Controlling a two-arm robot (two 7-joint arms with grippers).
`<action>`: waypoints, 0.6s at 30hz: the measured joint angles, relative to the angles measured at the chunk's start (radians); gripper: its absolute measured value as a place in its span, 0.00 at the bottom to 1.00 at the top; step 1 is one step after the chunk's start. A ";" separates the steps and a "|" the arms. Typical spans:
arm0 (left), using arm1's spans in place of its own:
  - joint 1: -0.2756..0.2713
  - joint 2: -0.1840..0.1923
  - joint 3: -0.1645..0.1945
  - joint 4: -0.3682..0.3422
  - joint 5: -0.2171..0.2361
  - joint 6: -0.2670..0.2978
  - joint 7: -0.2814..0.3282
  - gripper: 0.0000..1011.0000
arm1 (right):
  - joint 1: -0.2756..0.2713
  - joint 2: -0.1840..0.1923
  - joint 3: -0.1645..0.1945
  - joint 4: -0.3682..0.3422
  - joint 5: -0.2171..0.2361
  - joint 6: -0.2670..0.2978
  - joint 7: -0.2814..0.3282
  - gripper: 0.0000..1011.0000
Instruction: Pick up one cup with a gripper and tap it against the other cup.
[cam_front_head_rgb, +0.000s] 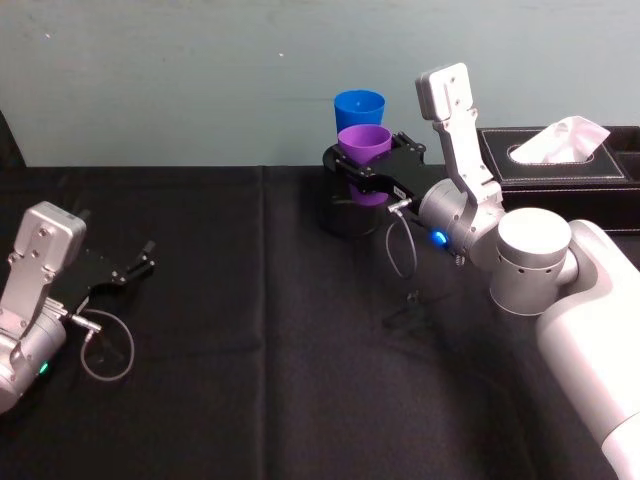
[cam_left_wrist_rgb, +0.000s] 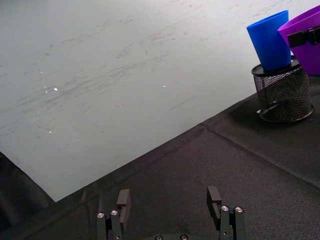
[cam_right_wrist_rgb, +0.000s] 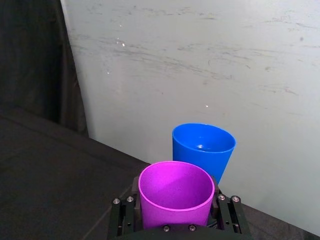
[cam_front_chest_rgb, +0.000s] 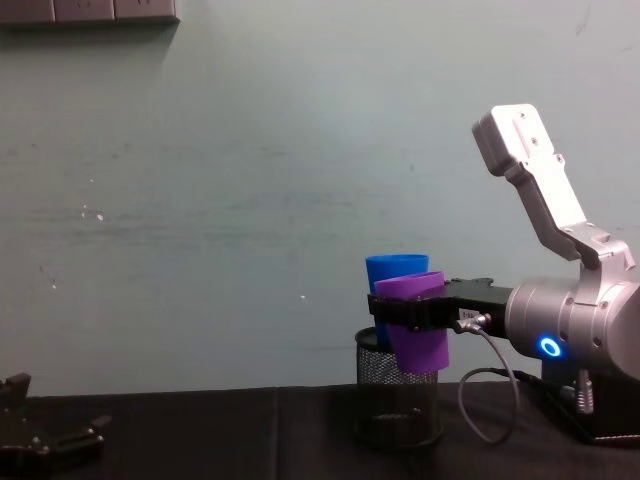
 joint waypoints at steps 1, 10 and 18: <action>0.000 0.000 0.000 0.000 0.000 0.000 0.000 0.99 | 0.000 0.000 0.000 0.000 0.000 0.000 0.000 0.74; 0.000 0.000 0.000 0.000 0.000 0.000 0.000 0.99 | 0.000 0.000 0.000 0.000 0.000 0.000 0.000 0.74; 0.000 0.000 0.000 0.000 0.000 0.000 0.000 0.99 | 0.000 0.000 0.000 0.000 0.000 0.000 0.000 0.74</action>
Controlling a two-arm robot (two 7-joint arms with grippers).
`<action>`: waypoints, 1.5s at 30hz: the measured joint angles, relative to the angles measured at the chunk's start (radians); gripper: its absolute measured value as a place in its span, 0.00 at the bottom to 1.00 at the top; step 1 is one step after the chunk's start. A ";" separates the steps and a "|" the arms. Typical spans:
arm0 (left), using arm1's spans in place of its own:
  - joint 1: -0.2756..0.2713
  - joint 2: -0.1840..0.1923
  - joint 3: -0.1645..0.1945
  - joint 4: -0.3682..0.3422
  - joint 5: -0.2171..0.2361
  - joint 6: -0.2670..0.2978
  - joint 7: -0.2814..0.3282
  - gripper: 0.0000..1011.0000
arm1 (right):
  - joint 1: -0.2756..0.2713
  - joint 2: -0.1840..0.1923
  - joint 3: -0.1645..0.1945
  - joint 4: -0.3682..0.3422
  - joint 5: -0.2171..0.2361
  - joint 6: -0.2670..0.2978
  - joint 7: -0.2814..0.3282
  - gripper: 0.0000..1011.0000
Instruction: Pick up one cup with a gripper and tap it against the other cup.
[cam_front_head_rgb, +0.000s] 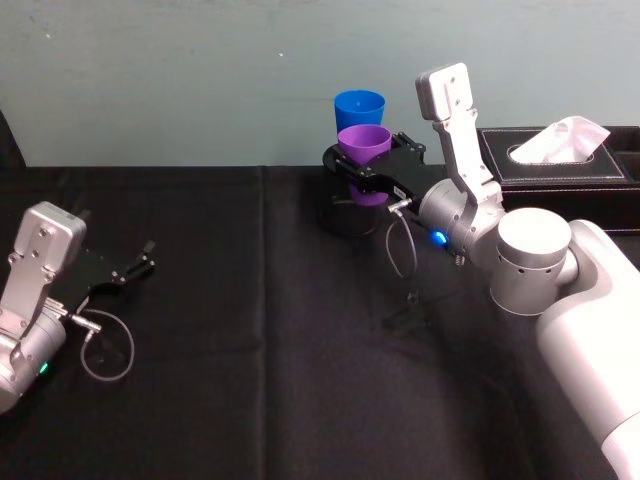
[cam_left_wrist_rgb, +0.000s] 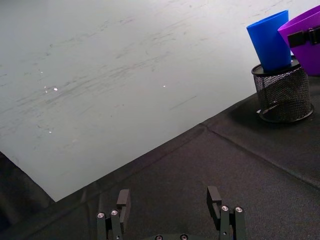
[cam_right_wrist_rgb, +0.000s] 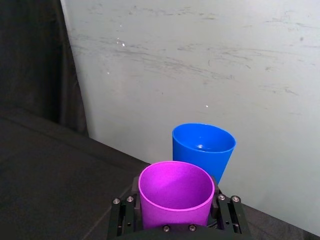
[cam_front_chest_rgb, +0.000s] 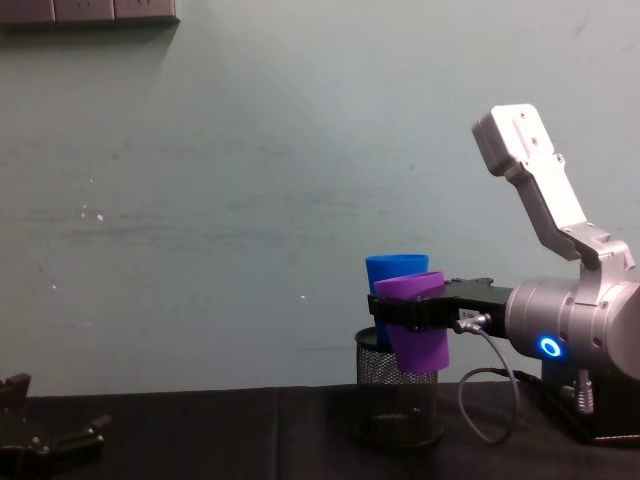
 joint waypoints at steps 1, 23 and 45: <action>0.000 0.000 0.000 0.000 0.000 0.000 0.000 0.99 | 0.000 0.000 0.000 0.000 0.000 0.000 0.000 0.74; 0.000 0.000 0.000 0.000 0.000 0.000 0.000 0.99 | 0.000 0.000 0.000 0.000 0.000 0.000 0.000 0.74; 0.000 0.000 0.000 0.000 0.000 0.000 0.000 0.99 | 0.000 0.000 0.000 0.000 0.000 0.000 0.000 0.74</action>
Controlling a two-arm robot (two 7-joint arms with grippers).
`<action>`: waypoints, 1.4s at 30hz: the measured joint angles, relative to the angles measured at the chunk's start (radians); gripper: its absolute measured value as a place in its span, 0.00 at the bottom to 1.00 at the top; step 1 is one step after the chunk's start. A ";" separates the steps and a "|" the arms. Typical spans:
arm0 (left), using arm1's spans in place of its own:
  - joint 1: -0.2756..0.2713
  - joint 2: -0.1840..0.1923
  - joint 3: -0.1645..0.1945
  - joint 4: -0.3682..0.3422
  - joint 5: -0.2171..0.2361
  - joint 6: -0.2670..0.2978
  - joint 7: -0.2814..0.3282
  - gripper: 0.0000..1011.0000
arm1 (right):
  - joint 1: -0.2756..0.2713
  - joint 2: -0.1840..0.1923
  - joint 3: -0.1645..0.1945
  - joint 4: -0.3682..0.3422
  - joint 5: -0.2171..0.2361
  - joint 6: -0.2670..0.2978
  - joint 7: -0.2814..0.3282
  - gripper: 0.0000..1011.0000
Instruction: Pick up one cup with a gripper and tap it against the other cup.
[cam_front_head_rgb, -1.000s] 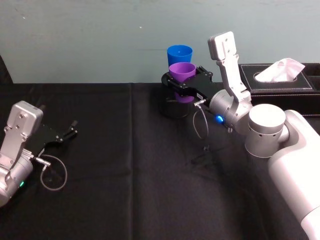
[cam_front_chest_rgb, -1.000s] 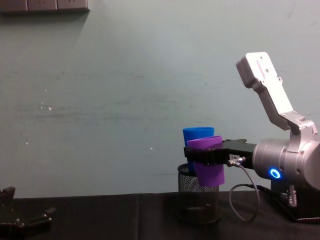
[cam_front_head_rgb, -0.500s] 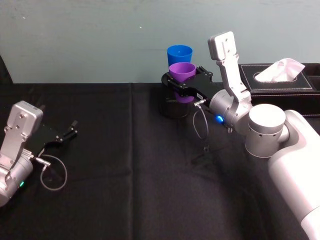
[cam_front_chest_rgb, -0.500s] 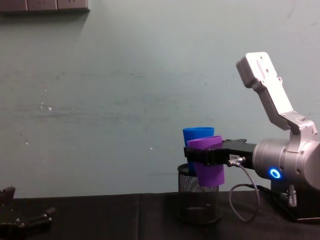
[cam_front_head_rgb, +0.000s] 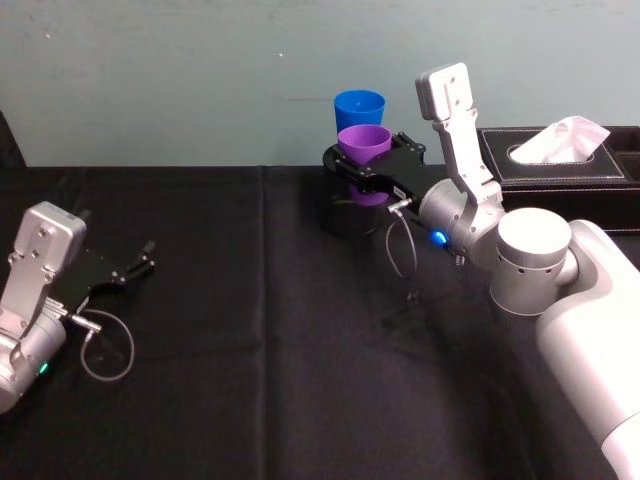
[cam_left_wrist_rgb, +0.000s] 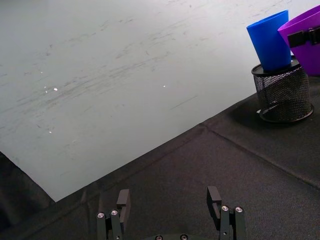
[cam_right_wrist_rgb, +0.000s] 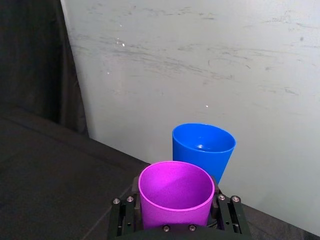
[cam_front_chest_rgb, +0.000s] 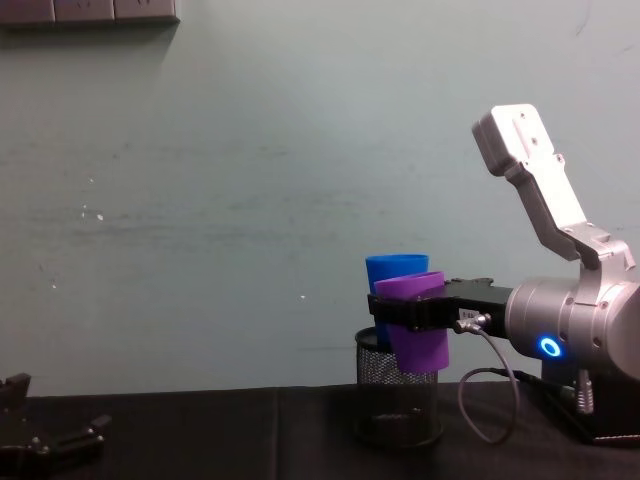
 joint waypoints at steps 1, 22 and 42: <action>0.000 0.000 0.000 0.000 0.000 0.000 0.000 0.99 | 0.000 0.000 0.000 0.000 0.000 0.000 0.000 0.74; 0.000 0.000 0.000 0.000 0.000 0.000 0.000 0.99 | 0.000 0.000 0.000 0.000 0.000 0.000 0.000 0.74; 0.000 0.000 0.000 0.000 0.000 0.000 0.000 0.99 | 0.000 0.000 0.000 0.000 0.000 0.000 0.000 0.74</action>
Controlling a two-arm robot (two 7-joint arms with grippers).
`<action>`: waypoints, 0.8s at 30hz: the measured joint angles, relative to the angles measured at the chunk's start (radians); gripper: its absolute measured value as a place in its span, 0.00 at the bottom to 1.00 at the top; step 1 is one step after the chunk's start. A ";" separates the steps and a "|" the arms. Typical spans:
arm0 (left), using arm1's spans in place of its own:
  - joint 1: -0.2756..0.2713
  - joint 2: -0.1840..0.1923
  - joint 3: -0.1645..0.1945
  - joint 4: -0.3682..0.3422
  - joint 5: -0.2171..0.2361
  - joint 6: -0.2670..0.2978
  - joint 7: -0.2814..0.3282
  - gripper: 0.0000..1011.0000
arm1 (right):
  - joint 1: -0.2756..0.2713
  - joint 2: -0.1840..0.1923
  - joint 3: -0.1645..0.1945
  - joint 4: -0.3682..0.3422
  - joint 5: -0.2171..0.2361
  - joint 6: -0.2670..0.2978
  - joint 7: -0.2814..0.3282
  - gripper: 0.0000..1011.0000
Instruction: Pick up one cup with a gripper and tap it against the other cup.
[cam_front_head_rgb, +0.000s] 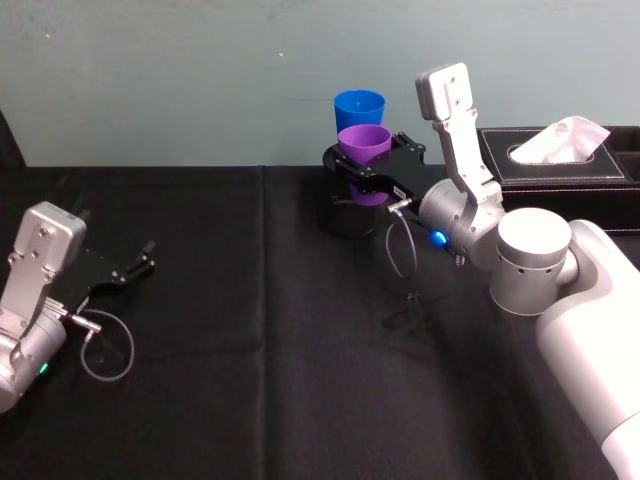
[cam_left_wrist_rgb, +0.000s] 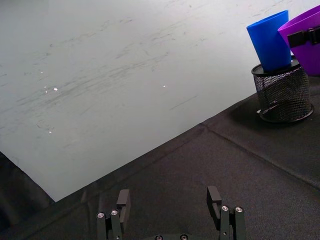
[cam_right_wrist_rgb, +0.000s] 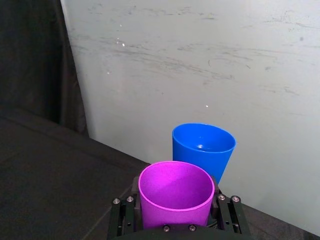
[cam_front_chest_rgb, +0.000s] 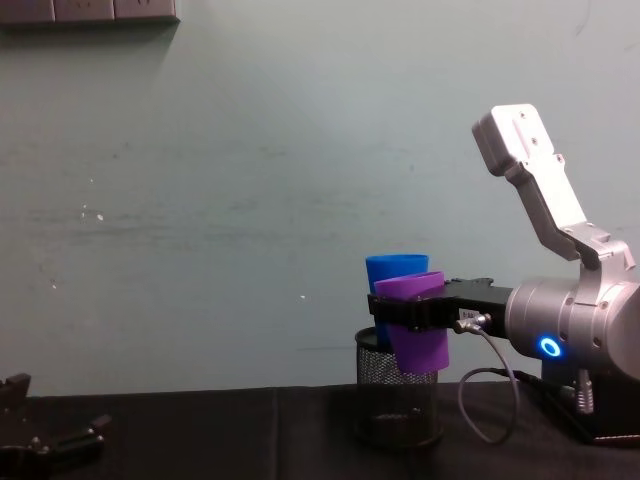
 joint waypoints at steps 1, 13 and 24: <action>0.000 0.000 0.000 0.000 0.000 0.000 0.000 0.99 | 0.000 0.000 0.000 0.000 0.000 0.000 0.000 0.74; 0.000 0.000 0.000 0.000 0.000 0.000 0.000 0.99 | 0.000 0.000 0.000 0.000 0.000 0.000 0.000 0.74; 0.000 0.000 0.000 0.000 0.000 0.000 0.000 0.99 | 0.000 0.000 0.000 0.000 0.000 0.000 0.000 0.74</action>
